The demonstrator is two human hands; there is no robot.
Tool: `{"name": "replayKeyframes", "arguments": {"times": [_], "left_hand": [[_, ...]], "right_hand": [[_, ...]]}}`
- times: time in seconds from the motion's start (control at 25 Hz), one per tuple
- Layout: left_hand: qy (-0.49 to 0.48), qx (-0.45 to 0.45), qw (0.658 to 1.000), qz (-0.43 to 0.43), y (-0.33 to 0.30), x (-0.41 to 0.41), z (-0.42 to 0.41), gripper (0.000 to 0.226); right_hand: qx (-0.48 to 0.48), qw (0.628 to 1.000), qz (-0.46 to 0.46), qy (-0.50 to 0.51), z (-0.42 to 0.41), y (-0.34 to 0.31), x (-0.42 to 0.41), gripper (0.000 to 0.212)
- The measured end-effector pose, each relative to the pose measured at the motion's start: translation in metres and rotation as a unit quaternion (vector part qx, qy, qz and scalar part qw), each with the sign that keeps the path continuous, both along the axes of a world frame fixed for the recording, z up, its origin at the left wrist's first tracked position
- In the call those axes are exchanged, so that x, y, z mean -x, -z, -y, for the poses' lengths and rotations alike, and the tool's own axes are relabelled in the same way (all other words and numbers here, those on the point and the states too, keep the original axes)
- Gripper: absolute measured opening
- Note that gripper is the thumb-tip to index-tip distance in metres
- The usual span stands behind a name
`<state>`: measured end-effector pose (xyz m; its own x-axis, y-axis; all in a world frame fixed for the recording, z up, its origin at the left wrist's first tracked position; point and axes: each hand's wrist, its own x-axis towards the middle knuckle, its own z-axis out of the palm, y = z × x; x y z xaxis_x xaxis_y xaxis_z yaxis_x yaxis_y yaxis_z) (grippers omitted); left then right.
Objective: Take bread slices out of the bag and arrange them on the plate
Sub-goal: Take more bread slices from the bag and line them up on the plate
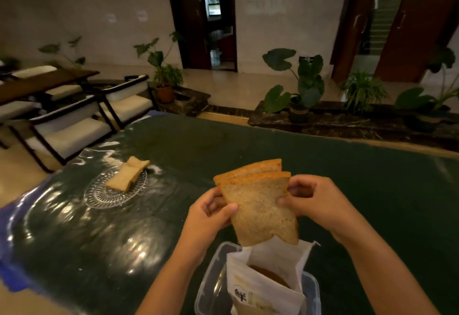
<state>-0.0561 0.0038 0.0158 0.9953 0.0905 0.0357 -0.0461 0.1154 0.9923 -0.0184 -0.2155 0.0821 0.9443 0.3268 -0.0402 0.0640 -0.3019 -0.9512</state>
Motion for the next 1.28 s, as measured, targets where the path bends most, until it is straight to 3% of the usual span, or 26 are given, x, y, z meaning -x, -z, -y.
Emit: {"name": "replayKeyframes", "arguments": {"times": [0.2,0.64,1.0,1.28], "left_hand": [[-0.082,-0.018,0.996,0.012,-0.014,0.018,-0.053,0.039],[-0.198,-0.056,0.978,-0.017,-0.013,0.081,-0.262,0.026],[-0.174,-0.113,0.976,-0.071,0.002,0.074,-0.415,0.023],[-0.140,-0.126,0.976,-0.108,0.026,-0.010,-0.470,0.023]], "right_hand": [[-0.073,0.997,-0.018,-0.015,-0.062,0.009,0.003,0.025],[-0.085,0.996,-0.022,-0.015,-0.292,0.033,0.043,0.019],[-0.109,0.990,-0.085,0.034,-0.447,0.062,0.054,0.022],[-0.114,0.985,-0.109,0.066,-0.502,0.094,-0.020,0.022]]}}
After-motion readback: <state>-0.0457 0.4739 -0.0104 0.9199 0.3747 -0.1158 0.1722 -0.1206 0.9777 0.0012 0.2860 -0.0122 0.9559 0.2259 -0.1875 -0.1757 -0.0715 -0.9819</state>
